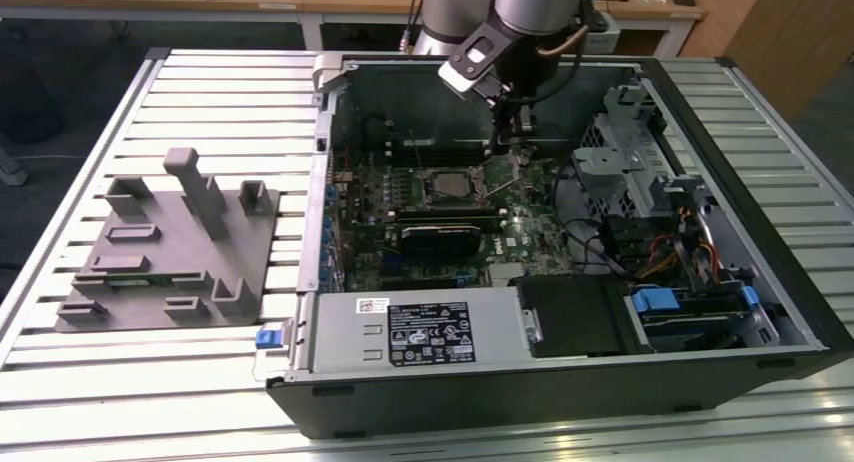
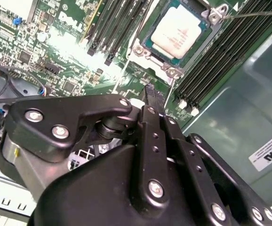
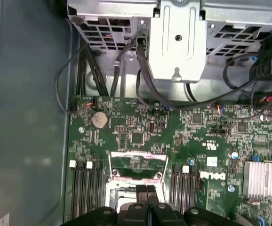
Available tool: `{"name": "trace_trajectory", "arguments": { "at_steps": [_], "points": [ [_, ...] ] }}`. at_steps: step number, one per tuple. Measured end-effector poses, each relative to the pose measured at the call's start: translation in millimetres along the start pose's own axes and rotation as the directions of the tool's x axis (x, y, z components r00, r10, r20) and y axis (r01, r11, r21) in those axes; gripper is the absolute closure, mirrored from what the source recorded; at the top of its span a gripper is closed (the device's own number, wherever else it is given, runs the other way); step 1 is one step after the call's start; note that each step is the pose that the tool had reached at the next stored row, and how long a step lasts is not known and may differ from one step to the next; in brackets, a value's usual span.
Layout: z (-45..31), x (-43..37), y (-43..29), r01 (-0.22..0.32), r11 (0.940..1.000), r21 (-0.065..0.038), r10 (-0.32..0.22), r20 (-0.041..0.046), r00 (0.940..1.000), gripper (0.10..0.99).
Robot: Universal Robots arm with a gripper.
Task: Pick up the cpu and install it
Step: 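Close the cpu cover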
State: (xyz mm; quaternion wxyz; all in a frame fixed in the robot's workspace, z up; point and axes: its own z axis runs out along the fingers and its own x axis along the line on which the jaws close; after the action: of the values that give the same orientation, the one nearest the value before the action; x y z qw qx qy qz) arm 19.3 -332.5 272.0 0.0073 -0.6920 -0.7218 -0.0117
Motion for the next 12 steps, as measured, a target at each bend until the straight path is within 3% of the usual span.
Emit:
{"name": "trace_trajectory", "arguments": {
  "at_steps": [12],
  "points": [
    [0.8,-0.5,10.6,0.000,1.0000,0.000,0.000,0.0000,1.0000,0.980]
  ]
}}
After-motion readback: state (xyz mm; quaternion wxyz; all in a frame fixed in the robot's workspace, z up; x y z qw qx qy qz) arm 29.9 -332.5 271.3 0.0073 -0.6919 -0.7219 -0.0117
